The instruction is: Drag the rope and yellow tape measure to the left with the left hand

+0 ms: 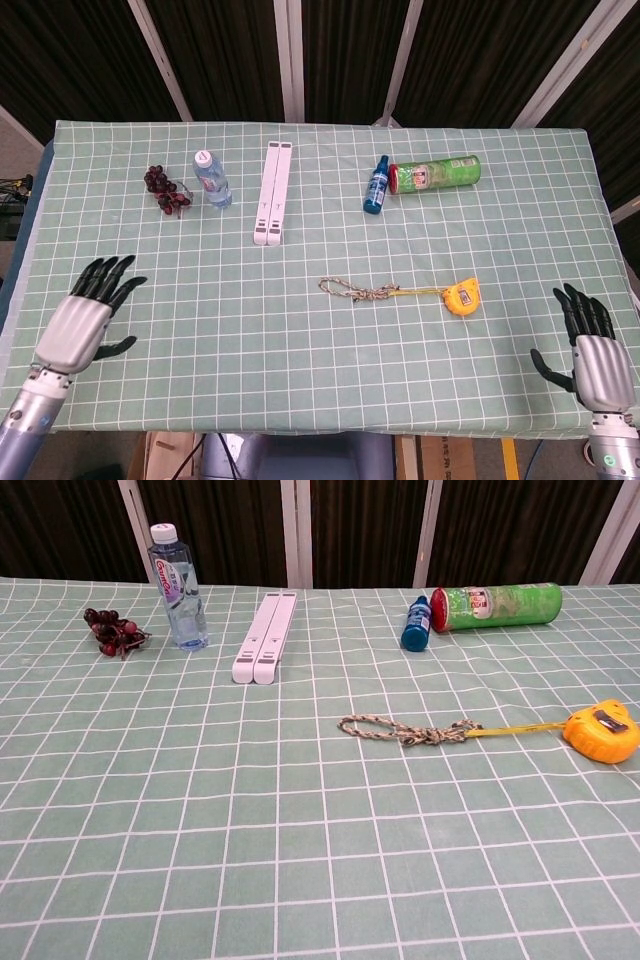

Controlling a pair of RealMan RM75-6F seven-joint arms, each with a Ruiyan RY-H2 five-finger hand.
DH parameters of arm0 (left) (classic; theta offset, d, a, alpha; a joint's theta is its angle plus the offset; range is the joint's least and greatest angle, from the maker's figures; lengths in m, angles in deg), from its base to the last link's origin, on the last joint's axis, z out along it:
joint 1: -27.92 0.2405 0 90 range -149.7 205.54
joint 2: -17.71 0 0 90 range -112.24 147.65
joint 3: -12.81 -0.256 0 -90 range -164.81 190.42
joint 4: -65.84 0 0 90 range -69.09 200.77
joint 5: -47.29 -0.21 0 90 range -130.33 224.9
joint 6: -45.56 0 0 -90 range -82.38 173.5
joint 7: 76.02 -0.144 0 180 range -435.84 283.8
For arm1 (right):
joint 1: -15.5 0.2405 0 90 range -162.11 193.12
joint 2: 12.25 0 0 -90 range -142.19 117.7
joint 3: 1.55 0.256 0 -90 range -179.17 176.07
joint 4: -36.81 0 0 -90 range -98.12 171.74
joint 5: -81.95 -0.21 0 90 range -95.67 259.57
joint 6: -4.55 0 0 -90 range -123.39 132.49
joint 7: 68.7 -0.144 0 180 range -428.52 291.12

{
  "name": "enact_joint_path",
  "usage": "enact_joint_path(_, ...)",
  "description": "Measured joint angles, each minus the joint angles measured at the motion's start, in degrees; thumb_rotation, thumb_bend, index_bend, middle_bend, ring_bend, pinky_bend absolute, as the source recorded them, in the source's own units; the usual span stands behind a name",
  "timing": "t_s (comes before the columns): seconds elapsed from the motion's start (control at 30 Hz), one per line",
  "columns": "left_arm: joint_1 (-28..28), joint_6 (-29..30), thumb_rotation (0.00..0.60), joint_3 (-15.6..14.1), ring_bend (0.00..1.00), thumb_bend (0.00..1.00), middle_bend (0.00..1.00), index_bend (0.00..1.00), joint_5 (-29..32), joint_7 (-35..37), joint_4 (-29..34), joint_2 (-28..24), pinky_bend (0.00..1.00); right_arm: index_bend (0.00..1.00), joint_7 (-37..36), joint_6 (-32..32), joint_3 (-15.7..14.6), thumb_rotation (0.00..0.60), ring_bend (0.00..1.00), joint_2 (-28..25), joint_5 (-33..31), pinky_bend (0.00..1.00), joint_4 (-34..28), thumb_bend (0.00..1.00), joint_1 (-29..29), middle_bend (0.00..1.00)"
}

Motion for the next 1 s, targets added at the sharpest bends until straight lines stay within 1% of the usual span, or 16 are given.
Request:
enact_joint_path(0.13, -6.52, -6.5, 0.6, 4.56, 0.0, 0.21, 0.0, 0.33, 5.06, -5.05, 2.05, 1.42, 0.0, 0.0, -0.72, -0.58, 0.31, 0.6, 0.0, 0.06, -0.95, 0.0, 0.03, 0.32, 0.16, 0.0)
enact_joint_path(0.27, -12.69, -11.94, 0.6, 8.45, 0.0, 0.24, 0.02, 0.4, 12.13, -10.24, 2.14, 4.83, 0.0, 0.0, -1.82, -1.3, 0.67, 0.6, 0.0, -0.08, -2.18, 0.0, -0.07, 0.32, 0.27, 0.0)
enact_joint_path(0.4, -19.41, -16.38, 0.6, 11.54, 0.0, 0.25, 0.03, 0.44, 19.2, -16.07, 0.01, 10.95, 0.0, 0.0, -2.66, -1.99, 0.94, 0.6, 0.0, -0.32, -3.32, 0.0, -0.44, 0.32, 0.32, 0.0)
enact_joint_path(0.5, -24.05, -18.18, 0.6, 13.0, 0.0, 0.26, 0.04, 0.46, 24.14, -20.88, -2.98, 16.3, 0.0, 0.0, -3.11, -2.54, 1.08, 0.6, 0.0, -0.6, -4.11, 0.0, -0.99, 0.32, 0.34, 0.0)
enact_joint_path(0.7, -32.11, -19.64, 0.6, 14.52, 0.0, 0.27, 0.06, 0.48, 31.98, -28.79, -11.02, 26.72, 0.0, 0.0, -4.0, -3.36, 1.3, 0.6, 0.0, -1.16, -5.18, 0.0, -1.72, 0.32, 0.38, 0.0)
enact_joint_path(0.8, -35.24, -19.83, 0.6, 14.72, 0.0, 0.27, 0.06, 0.49, 35.04, -30.88, -15.3, 31.11, 0.0, 0.0, -4.57, -3.76, 1.44, 0.6, 0.0, -1.5, -5.79, 0.0, -2.05, 0.32, 0.38, 0.0)
enact_joint_path(1.0, -39.86, -20.01, 0.6, 14.39, 0.0, 0.27, 0.06, 0.51, 39.14, -33.25, -22.12, 37.93, 0.0, 0.0, -5.29, -4.49, 1.63, 0.6, 0.0, -1.91, -6.56, 0.0, -2.5, 0.32, 0.44, 0.0)
